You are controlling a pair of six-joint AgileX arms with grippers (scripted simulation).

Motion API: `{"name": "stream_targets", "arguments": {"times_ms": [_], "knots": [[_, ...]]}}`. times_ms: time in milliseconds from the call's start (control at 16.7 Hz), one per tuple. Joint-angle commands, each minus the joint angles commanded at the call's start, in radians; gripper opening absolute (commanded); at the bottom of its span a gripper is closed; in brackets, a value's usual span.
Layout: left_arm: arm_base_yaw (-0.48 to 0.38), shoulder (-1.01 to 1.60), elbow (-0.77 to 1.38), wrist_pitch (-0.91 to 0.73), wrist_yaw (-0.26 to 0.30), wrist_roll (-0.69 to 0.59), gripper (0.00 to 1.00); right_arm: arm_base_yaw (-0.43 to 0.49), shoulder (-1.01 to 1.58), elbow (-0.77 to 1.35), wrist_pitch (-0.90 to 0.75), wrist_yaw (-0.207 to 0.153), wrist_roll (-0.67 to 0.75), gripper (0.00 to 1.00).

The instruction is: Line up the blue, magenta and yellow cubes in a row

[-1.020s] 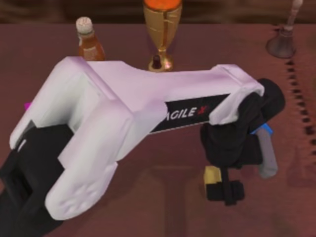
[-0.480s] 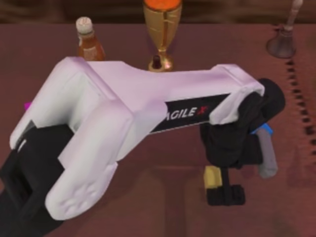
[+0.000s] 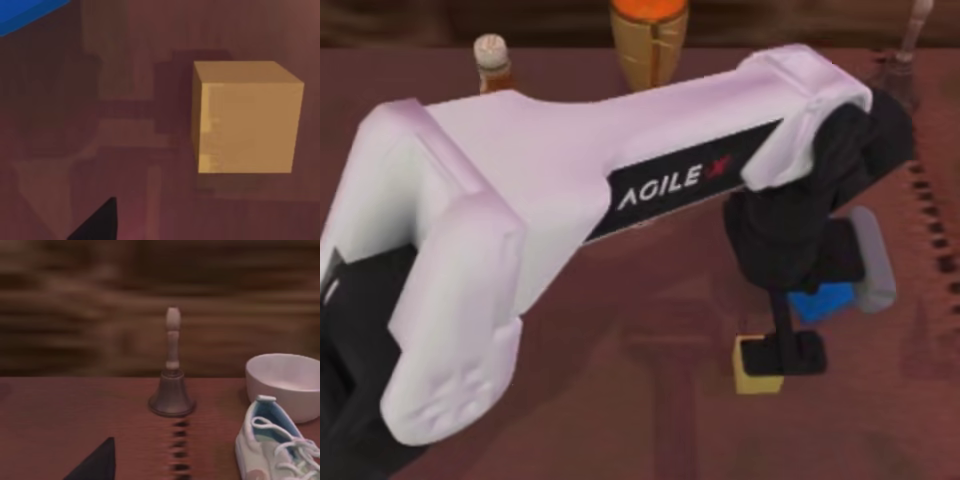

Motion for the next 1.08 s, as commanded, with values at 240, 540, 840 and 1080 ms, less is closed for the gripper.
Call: {"name": "stream_targets", "arguments": {"times_ms": [240,540,840,1080], "knots": [[-0.004,0.001,0.003,-0.003,0.000,0.000,1.00,0.000,0.000,0.000,0.000,0.000,0.000,1.00],[0.102,-0.019,-0.029,0.012,-0.003,0.078,1.00,0.000,0.000,0.000,0.000,0.000,0.000,1.00],[0.449,-0.065,-0.130,0.045,-0.006,0.266,1.00,0.000,0.000,0.000,0.000,0.000,0.000,1.00],[0.741,-0.107,-0.219,0.073,-0.011,0.427,1.00,0.000,0.000,0.000,0.000,0.000,0.000,1.00]]}}
